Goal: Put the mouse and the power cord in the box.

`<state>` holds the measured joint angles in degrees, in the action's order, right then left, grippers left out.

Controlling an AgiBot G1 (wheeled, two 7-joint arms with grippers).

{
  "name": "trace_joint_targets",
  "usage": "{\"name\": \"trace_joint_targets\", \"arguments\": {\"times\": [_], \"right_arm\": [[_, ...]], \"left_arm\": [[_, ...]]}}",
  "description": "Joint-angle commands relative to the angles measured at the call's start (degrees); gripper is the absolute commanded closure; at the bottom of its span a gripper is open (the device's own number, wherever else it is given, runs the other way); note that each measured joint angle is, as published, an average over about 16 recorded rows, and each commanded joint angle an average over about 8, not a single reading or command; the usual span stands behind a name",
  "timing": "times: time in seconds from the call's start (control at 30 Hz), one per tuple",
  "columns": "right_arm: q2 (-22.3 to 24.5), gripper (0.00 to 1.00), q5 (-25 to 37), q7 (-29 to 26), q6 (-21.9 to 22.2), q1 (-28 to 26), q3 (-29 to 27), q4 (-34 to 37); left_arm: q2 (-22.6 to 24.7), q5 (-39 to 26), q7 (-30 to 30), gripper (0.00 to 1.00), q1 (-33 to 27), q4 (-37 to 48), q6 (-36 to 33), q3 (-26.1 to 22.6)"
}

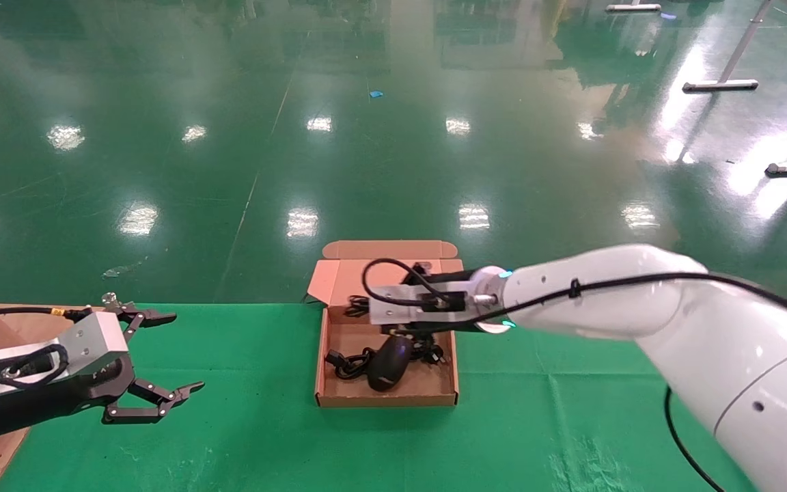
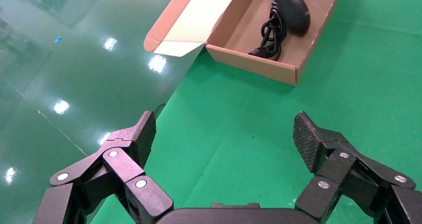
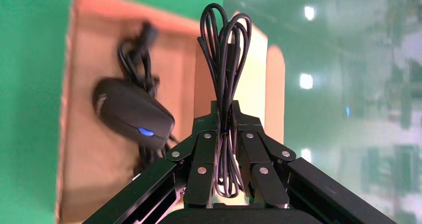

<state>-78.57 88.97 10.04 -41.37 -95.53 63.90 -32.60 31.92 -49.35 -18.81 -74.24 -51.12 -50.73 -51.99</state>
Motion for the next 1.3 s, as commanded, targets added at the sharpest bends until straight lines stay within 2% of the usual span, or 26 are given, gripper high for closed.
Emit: {"name": "trace_joint_targets", "arguments": {"times": [0.03,0.2,0.23,1.03,1.3], "right_arm": [[0.0,0.72,-0.5,0.3,3.0,0.8,1.4,1.2],[0.0,0.09,-3.5,0.3,5.1,1.6,2.5,1.9],[0.0,0.00,-4.0,0.3,5.2,1.7,2.6,2.0],[0.3,0.00,-3.5,0.2,4.5,1.6,2.1,1.7],[4.0,0.00,-7.2,-1.6,0.3,4.4,-2.2,-1.9]], "left_arm": [[0.1,0.0,-0.2,0.00,0.0,0.2,-0.1,0.0],[0.0,0.2,-0.3,0.00,0.0,0.4,-0.2,0.1],[0.0,0.3,-0.3,0.00,0.1,0.4,-0.3,0.2],[0.1,0.2,-0.1,0.00,0.1,0.3,-0.5,0.3],[0.4,0.9,2.7,0.00,1.3,-1.9,-3.7,3.7]]}}
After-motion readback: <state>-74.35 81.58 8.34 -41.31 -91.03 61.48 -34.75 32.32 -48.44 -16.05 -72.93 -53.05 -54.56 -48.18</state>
